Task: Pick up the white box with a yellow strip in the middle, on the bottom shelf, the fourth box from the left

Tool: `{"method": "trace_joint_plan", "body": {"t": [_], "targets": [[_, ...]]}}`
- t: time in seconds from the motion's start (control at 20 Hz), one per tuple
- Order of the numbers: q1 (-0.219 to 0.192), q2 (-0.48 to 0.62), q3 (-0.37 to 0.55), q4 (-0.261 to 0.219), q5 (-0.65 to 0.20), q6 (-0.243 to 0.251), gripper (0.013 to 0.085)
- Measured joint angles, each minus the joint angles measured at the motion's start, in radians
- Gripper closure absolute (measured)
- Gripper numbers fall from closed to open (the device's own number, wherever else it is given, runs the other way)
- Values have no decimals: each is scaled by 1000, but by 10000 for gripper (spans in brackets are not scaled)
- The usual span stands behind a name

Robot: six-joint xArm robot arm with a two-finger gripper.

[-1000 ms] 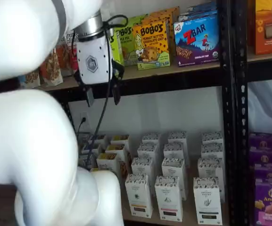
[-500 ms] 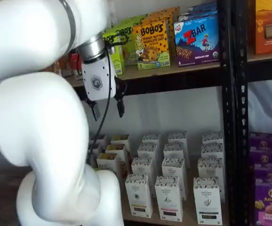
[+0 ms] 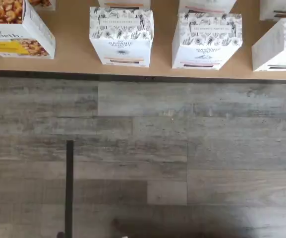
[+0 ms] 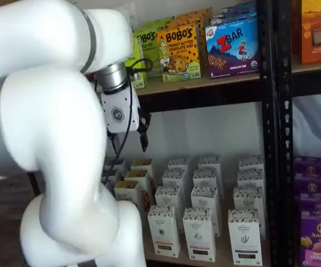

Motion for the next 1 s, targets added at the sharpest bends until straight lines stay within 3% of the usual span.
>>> {"method": "trace_joint_plan", "body": {"t": [0.6, 0.8, 1.0], "targets": [[-15, 128, 43, 11, -176, -14, 130], [-5, 174, 52, -27, -244, 16, 130], [2, 232, 53, -29, -302, 26, 130]]}}
